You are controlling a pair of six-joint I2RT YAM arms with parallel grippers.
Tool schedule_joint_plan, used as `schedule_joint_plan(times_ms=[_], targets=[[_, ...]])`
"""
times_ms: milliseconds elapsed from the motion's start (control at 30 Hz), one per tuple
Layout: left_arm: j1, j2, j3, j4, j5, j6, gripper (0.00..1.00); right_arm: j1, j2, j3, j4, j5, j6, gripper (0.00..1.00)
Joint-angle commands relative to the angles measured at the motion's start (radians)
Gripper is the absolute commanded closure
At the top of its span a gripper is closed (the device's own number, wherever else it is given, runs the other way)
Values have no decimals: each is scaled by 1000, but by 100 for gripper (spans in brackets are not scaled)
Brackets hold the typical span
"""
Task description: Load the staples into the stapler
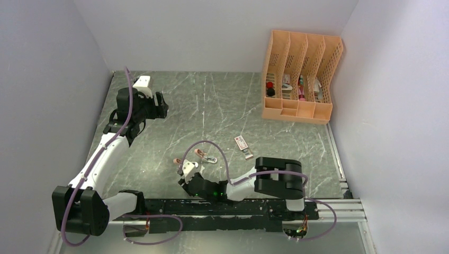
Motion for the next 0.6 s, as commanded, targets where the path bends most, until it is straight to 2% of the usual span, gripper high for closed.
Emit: schedule_joint_plan(times_ms=[0,100,567], targets=[[-5,4,1,3,16,9,25,-21,54,-81,-213,-29,-29,57],[-5,3,1,5,17,9,25,-23,48,-107,-154,-101,-74,50],[-5,4,0,2,10,12,25,-63,69,-160,-26,-311,-180,54]])
